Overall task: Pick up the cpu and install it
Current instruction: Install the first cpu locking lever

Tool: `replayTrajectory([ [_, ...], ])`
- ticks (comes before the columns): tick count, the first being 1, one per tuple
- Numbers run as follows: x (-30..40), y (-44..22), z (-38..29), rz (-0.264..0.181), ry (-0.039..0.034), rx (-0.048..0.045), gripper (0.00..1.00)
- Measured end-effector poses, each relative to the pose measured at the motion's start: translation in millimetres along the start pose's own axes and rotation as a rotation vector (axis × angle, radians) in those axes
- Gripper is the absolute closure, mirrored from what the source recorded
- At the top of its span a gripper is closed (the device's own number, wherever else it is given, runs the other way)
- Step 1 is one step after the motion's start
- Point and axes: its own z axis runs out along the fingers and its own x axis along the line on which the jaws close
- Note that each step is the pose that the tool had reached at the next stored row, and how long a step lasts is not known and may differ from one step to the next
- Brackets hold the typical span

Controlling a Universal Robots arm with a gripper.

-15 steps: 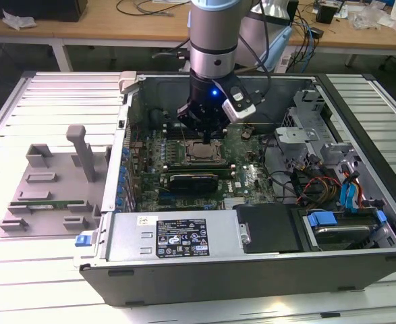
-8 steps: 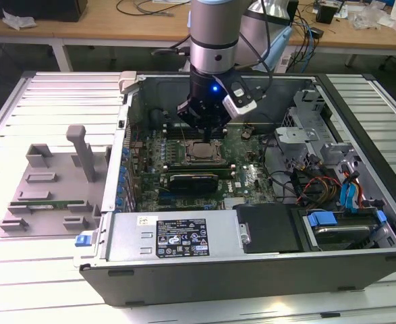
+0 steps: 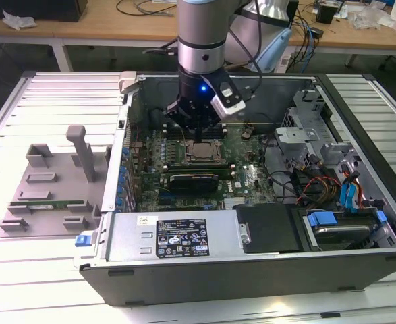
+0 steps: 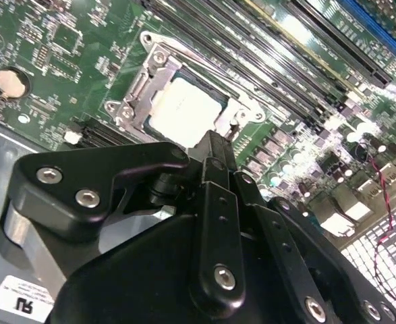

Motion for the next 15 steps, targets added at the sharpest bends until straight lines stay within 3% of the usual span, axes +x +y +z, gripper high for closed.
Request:
replayTrajectory([
  [4, 0.0, 0.0, -6.9, 0.0, -0.0008, 0.0001, 0.89],
  [6, -0.3, 0.2, -15.2, 0.0, -0.0018, 0.0002, 0.89],
  [11, -0.2, 0.2, -17.0, 0.0, -0.002, 0.0002, 0.89],
  [15, 19.4, 1.6, -17.6, 0.0, -0.002, 0.0002, 0.89],
])
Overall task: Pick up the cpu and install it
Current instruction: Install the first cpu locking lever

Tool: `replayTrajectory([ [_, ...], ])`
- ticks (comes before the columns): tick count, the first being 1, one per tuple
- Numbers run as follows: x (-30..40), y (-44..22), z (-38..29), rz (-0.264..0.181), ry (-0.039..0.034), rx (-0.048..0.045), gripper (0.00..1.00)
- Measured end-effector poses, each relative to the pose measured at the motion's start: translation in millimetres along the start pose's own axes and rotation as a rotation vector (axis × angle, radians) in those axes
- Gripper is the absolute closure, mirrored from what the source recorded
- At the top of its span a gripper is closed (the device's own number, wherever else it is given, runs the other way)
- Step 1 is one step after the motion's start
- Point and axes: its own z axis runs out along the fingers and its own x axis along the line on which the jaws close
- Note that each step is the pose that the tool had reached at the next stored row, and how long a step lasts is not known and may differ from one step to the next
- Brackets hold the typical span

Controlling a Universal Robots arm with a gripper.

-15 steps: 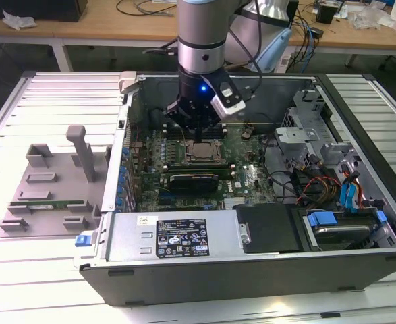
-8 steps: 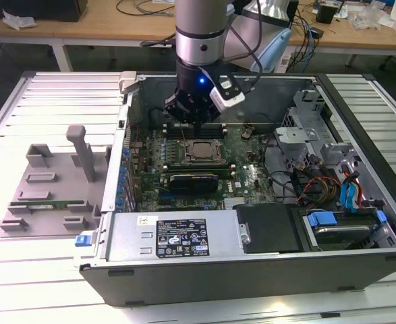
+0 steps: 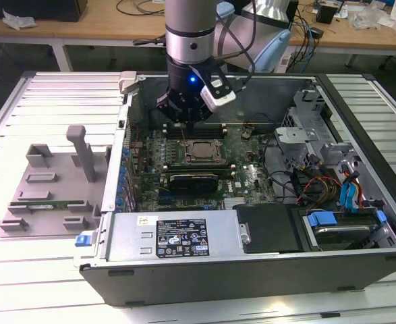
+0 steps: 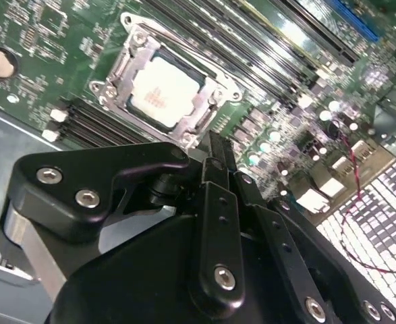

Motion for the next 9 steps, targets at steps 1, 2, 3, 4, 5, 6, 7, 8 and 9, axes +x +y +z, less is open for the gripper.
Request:
replayTrajectory([
  [1, 6.0, 0.5, -0.1, 0.0, -0.0001, -0.0001, 0.89],
  [2, 9.9, 0.8, -0.3, 0.0, -0.0001, 0.0, 0.89],
  [3, 12.1, 0.9, -0.3, 0.0, 0.0, 0.0, 0.89],
  [4, 14.2, 1.1, -0.4, 0.0, 0.0, 0.0, 0.89],
  [5, 16.8, 1.2, -0.5, 0.0, -0.0001, 0.0, 0.89],
  [6, 17.7, 1.3, -0.5, 0.0, -0.0001, 0.0, 0.89],
  [7, 19.5, 1.4, -0.5, 0.0, 0.0, -0.0002, 0.89],
  [8, 20.2, 1.5, -0.5, 0.0, -0.0001, -0.0011, 0.89],
  [9, 20.8, 1.5, -0.6, 0.0, -0.0005, -0.0073, 0.89],
])
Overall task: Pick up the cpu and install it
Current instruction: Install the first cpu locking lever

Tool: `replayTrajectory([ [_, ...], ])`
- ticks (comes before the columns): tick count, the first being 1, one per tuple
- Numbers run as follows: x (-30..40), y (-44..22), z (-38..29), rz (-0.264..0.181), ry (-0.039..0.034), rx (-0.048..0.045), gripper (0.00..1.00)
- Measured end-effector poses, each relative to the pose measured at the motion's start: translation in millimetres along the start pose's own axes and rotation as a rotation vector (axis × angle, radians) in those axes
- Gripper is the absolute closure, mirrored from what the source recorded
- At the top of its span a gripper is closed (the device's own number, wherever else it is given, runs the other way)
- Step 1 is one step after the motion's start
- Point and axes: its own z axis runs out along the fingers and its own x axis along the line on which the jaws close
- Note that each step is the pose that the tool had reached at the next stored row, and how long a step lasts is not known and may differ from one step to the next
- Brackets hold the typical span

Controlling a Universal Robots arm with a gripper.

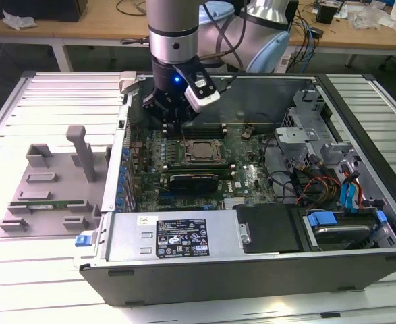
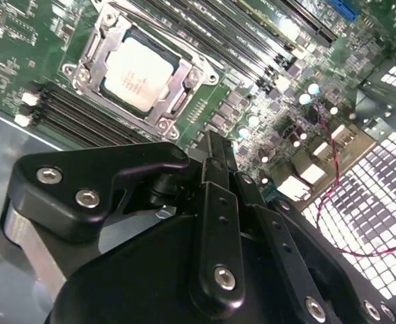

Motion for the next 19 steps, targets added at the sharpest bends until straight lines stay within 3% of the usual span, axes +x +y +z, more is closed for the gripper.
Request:
replayTrajectory([
  [1, 0.7, 0.1, 0.0, 0.0, -0.0006, -0.0084, 0.89],
  [4, 3.4, 0.2, -0.1, 0.003, -0.007, -0.098, 0.89],
  [5, 3.5, 0.2, -0.1, 0.004, -0.0084, -0.1172, 0.89],
  [9, 5.6, 0.3, 0.2, 0.004, -0.0088, -0.1203, 0.89],
  [11, 6.3, 0.3, 0.5, 0.005, -0.0116, -0.1561, 0.89],
  [15, 7.0, 0.4, 2.2, 0.006, -0.0139, -0.1875, 0.89],
  [19, 7.0, 0.3, 2.4, 0.006, -0.0138, -0.1883, 0.89],
])
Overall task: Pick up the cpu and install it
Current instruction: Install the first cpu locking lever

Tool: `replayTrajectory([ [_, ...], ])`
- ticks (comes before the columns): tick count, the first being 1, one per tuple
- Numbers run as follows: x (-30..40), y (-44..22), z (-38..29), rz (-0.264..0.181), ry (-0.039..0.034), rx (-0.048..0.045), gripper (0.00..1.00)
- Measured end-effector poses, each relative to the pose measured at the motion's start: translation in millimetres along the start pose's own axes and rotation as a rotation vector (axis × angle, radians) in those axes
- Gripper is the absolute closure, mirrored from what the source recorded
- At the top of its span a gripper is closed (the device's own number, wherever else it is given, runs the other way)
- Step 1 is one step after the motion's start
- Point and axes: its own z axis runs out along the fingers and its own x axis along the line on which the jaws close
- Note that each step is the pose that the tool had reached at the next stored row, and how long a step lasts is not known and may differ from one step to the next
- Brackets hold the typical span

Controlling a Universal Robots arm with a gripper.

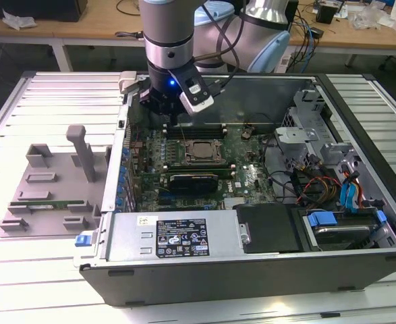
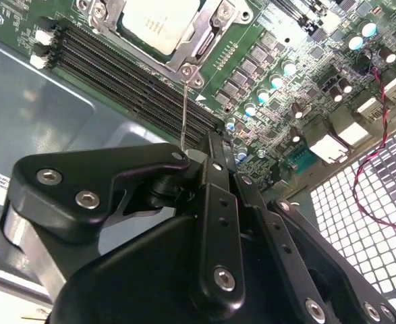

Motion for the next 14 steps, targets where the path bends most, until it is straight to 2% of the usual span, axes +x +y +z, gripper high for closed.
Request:
replayTrajectory([
  [11, 0.1, 0.2, 2.1, 0.0, 0.0, -0.0002, 0.89],
  [14, -0.5, 0.0, 2.9, 0.0, -0.0003, -0.0037, 0.89],
])
